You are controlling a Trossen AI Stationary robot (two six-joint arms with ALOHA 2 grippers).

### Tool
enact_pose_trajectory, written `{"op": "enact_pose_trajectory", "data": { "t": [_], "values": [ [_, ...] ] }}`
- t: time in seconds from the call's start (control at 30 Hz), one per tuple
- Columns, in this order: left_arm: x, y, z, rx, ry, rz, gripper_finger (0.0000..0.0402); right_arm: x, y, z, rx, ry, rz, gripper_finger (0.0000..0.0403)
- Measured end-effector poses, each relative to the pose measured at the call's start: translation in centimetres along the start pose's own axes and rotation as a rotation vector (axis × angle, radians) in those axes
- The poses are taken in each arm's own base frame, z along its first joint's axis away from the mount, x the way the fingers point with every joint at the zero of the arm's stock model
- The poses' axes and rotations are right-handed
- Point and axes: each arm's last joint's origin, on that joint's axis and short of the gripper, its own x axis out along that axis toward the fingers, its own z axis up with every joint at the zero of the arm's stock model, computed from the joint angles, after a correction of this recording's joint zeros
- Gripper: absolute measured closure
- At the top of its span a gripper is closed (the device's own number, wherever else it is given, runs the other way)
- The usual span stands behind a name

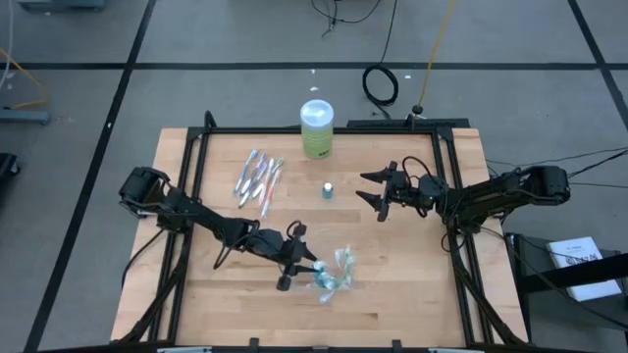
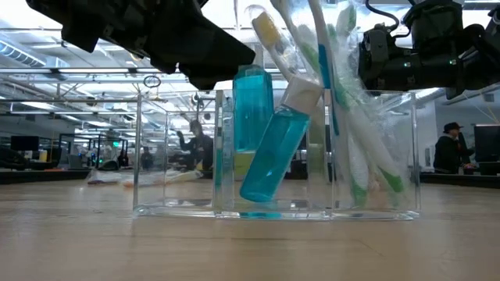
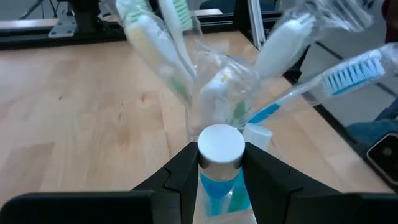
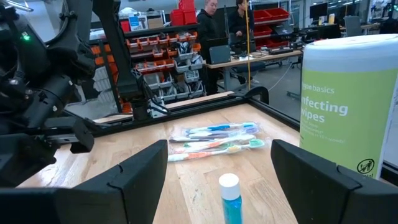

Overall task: Pick & Place toothbrushing station
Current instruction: Put the mouthwash into the transparent organizer, then adjust the mouthwashes

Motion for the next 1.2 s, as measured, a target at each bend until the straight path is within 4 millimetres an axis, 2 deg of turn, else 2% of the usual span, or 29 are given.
{"op": "enact_pose_trajectory", "data": {
  "t": [0.27, 0.7, 0.8, 1.07, 1.2],
  "values": [
    [-0.01, 0.2, -0.43, 0.043, 0.045, 0.036, 0.0284, 0.0, 0.0, 0.0, 0.0, 0.0, 0.0, 0.0124],
    [-0.01, 0.32, -0.31, 0.007, 0.031, 0.053, 0.0282, 0.0, 0.0, 0.0, 0.0, 0.0, 0.0, 0.0124],
    [-0.01, 0.39, -0.29, 0.003, 0.028, 0.068, 0.0266, 0.0, 0.0, 0.0, 0.0, 0.0, 0.0, 0.0124],
    [-0.01, 0.4, -0.28, 0.007, 0.027, 0.068, 0.0185, 0.0, -0.01, -0.05, 0.0, 0.005, -0.001, 0.0124],
    [-0.07, 0.4, 0.02, 0.042, 0.004, 0.068, 0.0167, 0.0, -0.02, -0.13, -0.001, 0.013, -0.002, 0.0124]
  ]
}}
